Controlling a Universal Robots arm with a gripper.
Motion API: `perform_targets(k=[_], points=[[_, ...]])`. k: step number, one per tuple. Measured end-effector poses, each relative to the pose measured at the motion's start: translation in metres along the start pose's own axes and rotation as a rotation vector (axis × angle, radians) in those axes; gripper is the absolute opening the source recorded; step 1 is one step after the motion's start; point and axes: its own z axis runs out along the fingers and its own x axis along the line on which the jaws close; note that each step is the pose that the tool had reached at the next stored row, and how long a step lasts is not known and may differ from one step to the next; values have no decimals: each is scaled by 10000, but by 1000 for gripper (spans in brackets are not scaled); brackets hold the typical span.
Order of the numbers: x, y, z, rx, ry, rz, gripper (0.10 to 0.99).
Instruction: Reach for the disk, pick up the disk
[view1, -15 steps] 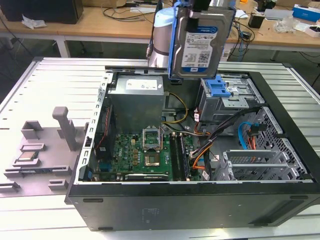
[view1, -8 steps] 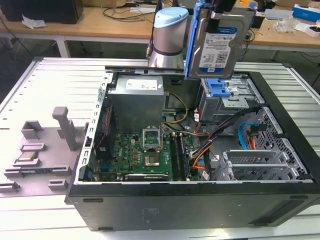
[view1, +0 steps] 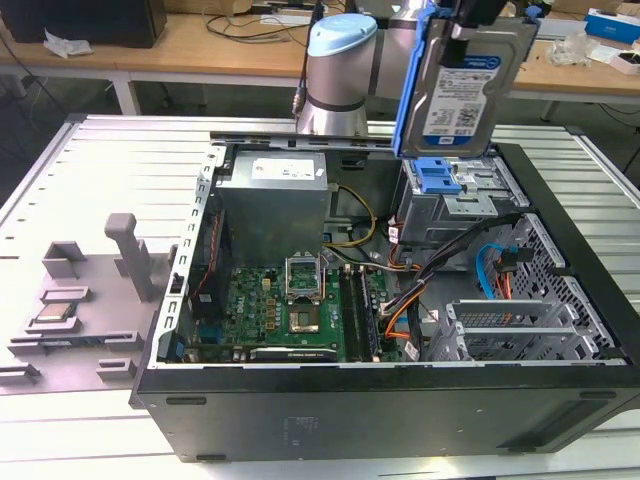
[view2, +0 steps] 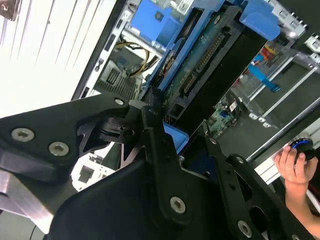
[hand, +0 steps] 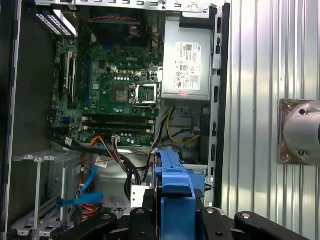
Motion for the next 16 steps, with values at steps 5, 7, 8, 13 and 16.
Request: perform_targets(k=[5, 7, 8, 13, 16], points=[[3, -238, -9, 0, 0, -1, 369], [4, -298, -11, 0, 1, 1, 369], [5, -323, -13, 0, 1, 0, 369], [7, -475, -18, 0, 1, 1, 369], [7, -482, -19, 0, 3, 2, 369]])
